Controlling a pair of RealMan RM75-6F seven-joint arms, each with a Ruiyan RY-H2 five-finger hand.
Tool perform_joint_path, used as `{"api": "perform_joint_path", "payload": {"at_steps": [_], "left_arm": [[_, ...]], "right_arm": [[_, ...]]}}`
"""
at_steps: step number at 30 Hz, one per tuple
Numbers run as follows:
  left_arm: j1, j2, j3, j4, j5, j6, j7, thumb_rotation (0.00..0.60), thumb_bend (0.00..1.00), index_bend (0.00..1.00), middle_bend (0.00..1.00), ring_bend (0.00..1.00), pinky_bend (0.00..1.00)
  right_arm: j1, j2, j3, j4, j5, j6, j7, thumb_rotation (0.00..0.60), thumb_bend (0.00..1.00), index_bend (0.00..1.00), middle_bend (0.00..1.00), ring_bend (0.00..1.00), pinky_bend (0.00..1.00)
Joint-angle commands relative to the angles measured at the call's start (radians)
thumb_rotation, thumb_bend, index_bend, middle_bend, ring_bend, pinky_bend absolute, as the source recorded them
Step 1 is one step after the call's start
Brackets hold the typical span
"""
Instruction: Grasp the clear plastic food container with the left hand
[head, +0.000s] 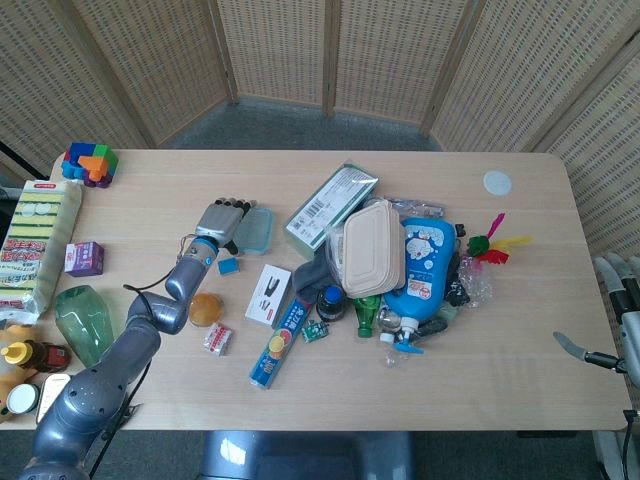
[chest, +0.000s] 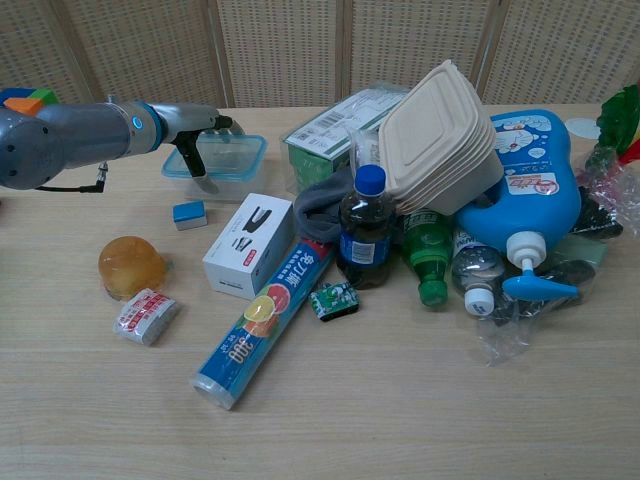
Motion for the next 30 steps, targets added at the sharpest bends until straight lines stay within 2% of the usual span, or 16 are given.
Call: {"api": "perform_joint_path", "payload": {"at_steps": [1, 6, 12, 18, 30], "left_arm": [[0.003, 0.01, -0.005, -0.006, 0.011, 0.018, -0.03, 0.6, 0.42, 0.44, 0.38, 0.63, 0.58], [0.011, 0.046, -0.003, -0.035, 0.033, 0.046, -0.071, 0.6, 0.42, 0.44, 0.37, 0.63, 0.58], [0.027, 0.146, -0.008, -0.14, 0.052, 0.094, -0.111, 0.6, 0.42, 0.43, 0.36, 0.62, 0.58], [0.049, 0.301, -0.043, -0.344, 0.038, 0.156, -0.115, 0.6, 0.42, 0.42, 0.36, 0.6, 0.57], [0.103, 0.599, -0.123, -0.805, -0.085, 0.255, 0.031, 0.6, 0.41, 0.41, 0.35, 0.59, 0.56]], "right_arm": [[0.001, -0.001, 0.001, 0.0, 0.0, -0.001, 0.0, 0.264, 0.18, 0.0, 0.03, 0.0, 0.0], [0.004, -0.004, 0.002, 0.001, -0.001, -0.007, 0.001, 0.264, 0.18, 0.0, 0.03, 0.0, 0.0], [0.013, -0.017, 0.003, 0.011, -0.006, -0.018, 0.007, 0.268, 0.18, 0.0, 0.03, 0.0, 0.0], [0.017, -0.031, 0.003, 0.025, -0.011, -0.022, 0.019, 0.265, 0.18, 0.0, 0.03, 0.0, 0.0], [0.024, -0.045, 0.004, 0.042, -0.021, -0.024, 0.038, 0.269, 0.18, 0.0, 0.03, 0.0, 0.0]]}}
